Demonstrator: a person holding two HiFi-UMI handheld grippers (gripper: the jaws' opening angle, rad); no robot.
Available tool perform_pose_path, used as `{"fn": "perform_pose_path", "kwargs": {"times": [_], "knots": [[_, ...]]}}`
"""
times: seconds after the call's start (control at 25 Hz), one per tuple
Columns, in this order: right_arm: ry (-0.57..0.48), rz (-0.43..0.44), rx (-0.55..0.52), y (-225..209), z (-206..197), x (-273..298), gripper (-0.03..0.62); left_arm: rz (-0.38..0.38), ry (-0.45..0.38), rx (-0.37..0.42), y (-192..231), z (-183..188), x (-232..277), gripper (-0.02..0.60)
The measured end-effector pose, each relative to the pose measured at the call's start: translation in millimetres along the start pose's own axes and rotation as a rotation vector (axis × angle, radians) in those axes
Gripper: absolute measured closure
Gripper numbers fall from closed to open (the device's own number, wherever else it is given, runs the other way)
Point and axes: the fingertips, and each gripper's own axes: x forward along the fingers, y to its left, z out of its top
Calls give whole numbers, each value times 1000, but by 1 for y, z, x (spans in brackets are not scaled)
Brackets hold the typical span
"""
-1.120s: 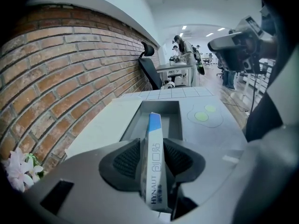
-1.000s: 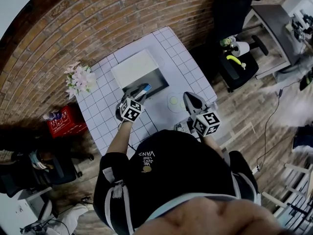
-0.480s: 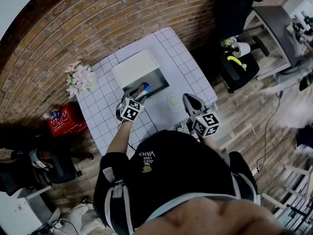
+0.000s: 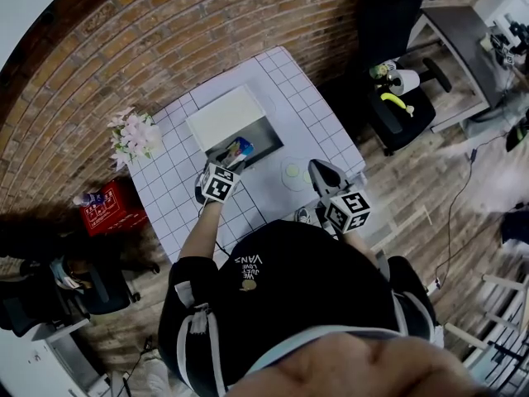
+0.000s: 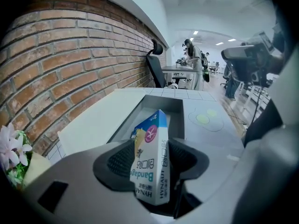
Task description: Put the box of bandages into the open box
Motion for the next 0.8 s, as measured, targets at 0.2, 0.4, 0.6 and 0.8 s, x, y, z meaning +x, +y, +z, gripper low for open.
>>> {"fn": "perform_pose_path", "kwargs": {"times": [0.2,0.4,0.6,0.8], "knots": [[-4,2,0,-1,1,0,599,2,-16,-49,3,3,-4,367],[-3,14,0,-3,2,1,599,5,-30,-74,4,1,-3,353],[5,34,-3,-8,4,3,599,18,-37,-83,2,12,-14,348],[12,63,-10,-15,6,4,599,40,-47,-91,1,13,-16,344]]}}
